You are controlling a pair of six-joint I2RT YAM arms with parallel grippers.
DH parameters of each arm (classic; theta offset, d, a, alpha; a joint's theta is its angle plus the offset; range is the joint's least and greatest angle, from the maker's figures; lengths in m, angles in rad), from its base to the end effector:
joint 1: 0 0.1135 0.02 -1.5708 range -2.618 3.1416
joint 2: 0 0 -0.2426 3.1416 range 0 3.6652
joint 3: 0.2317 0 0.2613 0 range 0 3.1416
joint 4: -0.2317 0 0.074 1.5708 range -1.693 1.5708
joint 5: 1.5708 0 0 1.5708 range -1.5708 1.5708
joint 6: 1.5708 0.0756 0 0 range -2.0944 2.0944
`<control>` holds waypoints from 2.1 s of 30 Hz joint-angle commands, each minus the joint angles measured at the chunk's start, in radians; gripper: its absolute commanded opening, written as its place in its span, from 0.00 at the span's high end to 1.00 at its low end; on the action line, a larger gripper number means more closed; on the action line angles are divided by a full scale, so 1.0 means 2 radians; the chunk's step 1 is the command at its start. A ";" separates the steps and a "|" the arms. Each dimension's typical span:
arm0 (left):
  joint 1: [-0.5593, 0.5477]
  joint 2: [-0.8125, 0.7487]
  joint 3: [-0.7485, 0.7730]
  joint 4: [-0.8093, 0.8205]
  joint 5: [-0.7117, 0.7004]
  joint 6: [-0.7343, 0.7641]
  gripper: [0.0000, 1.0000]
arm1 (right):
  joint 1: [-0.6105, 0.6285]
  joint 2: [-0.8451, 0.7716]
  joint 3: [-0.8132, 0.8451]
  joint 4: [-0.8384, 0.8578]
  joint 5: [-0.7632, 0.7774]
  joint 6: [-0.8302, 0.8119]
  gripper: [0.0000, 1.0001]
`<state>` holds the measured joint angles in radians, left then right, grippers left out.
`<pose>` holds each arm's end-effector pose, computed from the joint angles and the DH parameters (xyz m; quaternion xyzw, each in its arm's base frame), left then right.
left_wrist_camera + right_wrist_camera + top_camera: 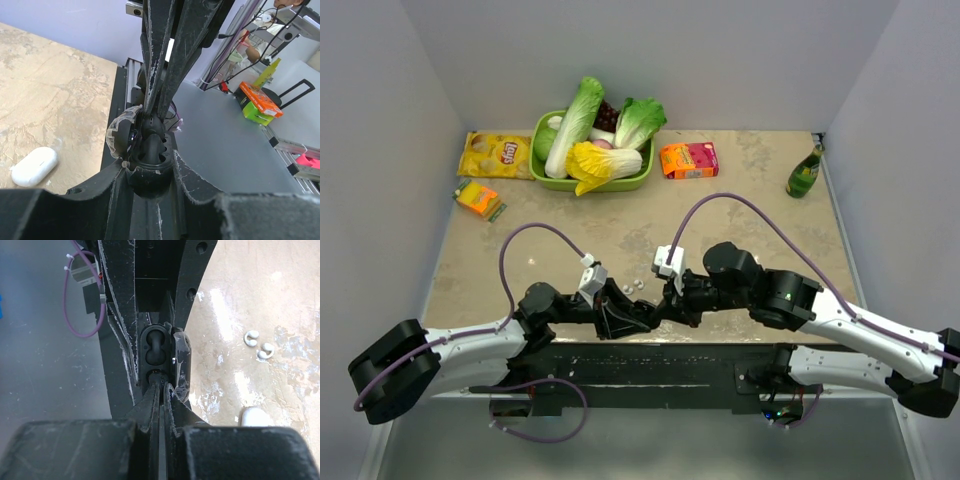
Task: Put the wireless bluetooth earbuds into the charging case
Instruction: Place the earbud in the charging case, then close the charging case.
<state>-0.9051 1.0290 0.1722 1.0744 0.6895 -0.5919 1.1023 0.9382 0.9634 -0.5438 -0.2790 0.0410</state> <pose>0.1079 -0.2153 0.1970 0.3522 0.5410 -0.6545 0.3937 0.0973 0.2384 0.3028 -0.4936 0.7033 0.3702 0.3532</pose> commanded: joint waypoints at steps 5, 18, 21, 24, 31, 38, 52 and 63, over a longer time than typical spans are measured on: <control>0.002 -0.008 0.017 0.034 0.006 -0.006 1.00 | 0.011 0.006 -0.002 0.013 0.008 -0.007 1.00; 0.002 0.000 0.020 0.036 0.005 -0.005 1.00 | 0.013 -0.007 0.003 0.019 0.028 0.009 0.82; 0.002 0.001 0.020 0.037 0.004 -0.007 1.00 | 0.013 -0.009 0.005 0.020 0.030 0.010 0.76; 0.002 0.002 0.020 0.037 0.004 -0.006 1.00 | 0.013 -0.010 0.008 0.021 0.035 0.013 0.69; 0.002 0.008 0.018 0.031 0.002 0.000 1.00 | 0.013 -0.055 0.021 0.036 0.061 0.030 0.60; 0.002 0.012 0.013 0.036 -0.001 0.001 1.00 | 0.013 -0.101 0.013 0.064 0.174 0.067 0.56; 0.002 -0.006 0.012 0.027 -0.007 0.007 1.00 | 0.013 -0.004 0.001 0.033 0.226 0.125 0.67; 0.002 -0.004 0.011 0.029 -0.028 0.014 1.00 | 0.013 0.024 0.015 0.035 0.120 0.106 0.67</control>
<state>-0.9035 1.0302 0.1726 1.0790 0.6678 -0.5896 1.1267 0.9588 0.9546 -0.4896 0.0570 0.2684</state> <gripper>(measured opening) 0.344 0.330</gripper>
